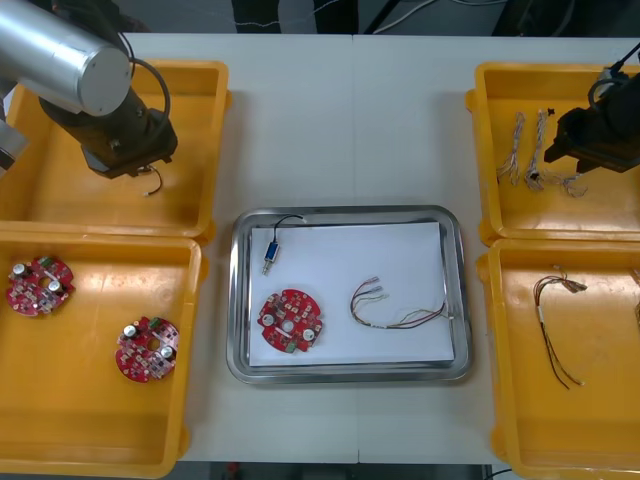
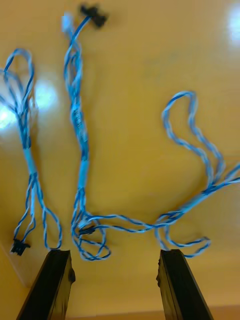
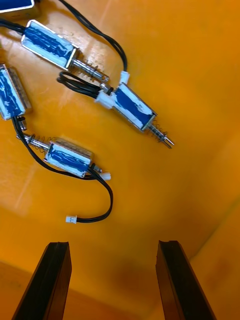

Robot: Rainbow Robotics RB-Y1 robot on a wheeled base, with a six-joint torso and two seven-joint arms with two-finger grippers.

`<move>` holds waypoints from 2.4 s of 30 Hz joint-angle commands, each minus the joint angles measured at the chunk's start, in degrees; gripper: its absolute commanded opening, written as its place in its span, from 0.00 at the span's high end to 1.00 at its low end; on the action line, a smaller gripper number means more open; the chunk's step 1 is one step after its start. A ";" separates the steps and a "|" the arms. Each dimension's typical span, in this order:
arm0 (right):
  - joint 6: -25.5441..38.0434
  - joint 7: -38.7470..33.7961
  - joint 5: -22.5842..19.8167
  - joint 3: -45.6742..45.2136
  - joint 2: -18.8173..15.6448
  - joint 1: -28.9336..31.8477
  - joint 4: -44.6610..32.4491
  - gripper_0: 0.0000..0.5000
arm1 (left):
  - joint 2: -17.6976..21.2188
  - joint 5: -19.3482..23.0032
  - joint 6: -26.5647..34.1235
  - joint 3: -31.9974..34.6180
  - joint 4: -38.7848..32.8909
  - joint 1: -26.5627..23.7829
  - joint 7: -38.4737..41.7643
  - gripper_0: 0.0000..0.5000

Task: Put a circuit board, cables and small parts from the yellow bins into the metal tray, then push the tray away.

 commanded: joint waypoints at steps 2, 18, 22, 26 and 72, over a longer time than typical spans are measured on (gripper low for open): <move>0.41 -5.12 4.70 -4.58 -2.89 -4.52 -0.40 0.00 | 1.50 -0.32 -0.71 1.80 0.57 -2.15 4.77 0.00; -3.11 -21.65 9.97 -4.75 -2.62 -5.40 3.65 0.00 | 0.01 0.29 -6.60 0.75 3.38 -0.92 4.86 0.00; -5.48 -22.09 10.06 -5.19 -2.62 -6.45 7.25 0.00 | 0.01 -0.15 -8.36 -1.18 3.47 -0.30 5.12 0.00; -7.50 -22.53 10.15 -5.54 -2.36 -6.54 9.36 0.00 | 0.01 -0.24 -10.12 -2.50 3.47 0.49 5.12 0.00; -16.38 -25.95 4.70 -5.10 1.77 -4.78 21.40 0.00 | -0.17 -0.24 -16.62 -6.55 5.40 3.65 3.89 1.00</move>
